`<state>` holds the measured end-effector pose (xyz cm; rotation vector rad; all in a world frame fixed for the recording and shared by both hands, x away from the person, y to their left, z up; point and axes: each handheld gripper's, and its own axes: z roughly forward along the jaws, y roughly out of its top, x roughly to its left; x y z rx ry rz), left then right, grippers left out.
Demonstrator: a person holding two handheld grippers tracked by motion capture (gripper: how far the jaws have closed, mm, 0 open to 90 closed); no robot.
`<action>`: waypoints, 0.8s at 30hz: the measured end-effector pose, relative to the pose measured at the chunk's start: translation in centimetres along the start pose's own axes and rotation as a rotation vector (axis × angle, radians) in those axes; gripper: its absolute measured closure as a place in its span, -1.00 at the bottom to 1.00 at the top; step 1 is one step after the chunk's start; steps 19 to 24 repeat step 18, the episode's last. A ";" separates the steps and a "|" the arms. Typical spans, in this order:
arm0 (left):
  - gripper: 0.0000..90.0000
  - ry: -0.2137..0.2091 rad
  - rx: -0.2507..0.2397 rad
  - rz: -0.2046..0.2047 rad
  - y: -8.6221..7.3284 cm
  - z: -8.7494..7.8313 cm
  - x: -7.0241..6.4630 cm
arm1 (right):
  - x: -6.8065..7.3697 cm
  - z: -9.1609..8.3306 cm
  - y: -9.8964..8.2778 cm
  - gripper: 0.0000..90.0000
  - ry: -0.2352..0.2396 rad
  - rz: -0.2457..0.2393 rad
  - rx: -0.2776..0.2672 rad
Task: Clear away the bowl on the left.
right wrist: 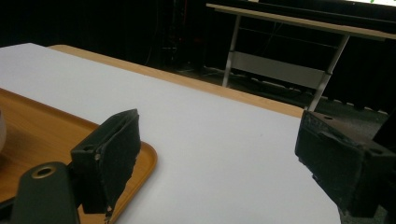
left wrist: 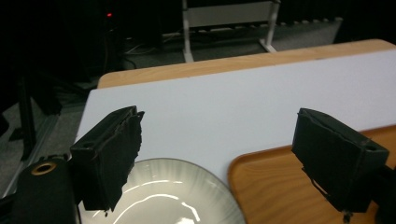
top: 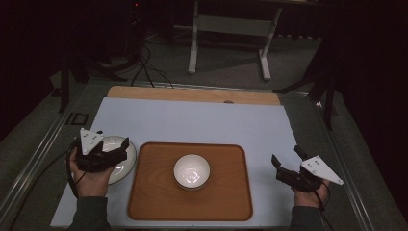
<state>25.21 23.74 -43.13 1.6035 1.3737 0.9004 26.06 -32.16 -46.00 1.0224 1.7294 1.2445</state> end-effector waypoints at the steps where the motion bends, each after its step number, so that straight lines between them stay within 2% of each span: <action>1: -0.65 0.001 -0.001 -0.012 -0.2 0.0 0.3 | 0.0 0.0 0.0 -0.70 -0.001 -0.001 0.001; 3: -0.65 0.015 0.003 -0.025 -0.5 0.0 0.7 | -0.1 0.1 0.0 -0.70 -0.002 0.001 0.002; 8: -0.65 0.019 -0.018 -0.069 -1.2 -0.3 1.8 | -0.1 0.0 0.0 -0.70 -0.004 0.006 0.002; 12: -0.65 0.031 -0.030 -0.080 -1.6 -0.5 2.2 | -0.1 0.0 0.0 -0.70 -0.004 0.007 0.004; 16: -0.65 0.032 -0.011 -0.089 -2.2 -0.2 2.2 | -0.1 0.1 -0.1 -0.70 -0.005 0.005 0.012; 18: -0.65 0.027 0.004 -0.091 -2.5 -0.2 2.2 | -0.3 0.3 -0.4 -0.70 -0.011 0.012 0.037; 24: -0.65 0.027 0.004 -0.091 -2.5 -0.2 2.2 | -0.3 0.3 -0.4 -0.70 -0.011 0.012 0.037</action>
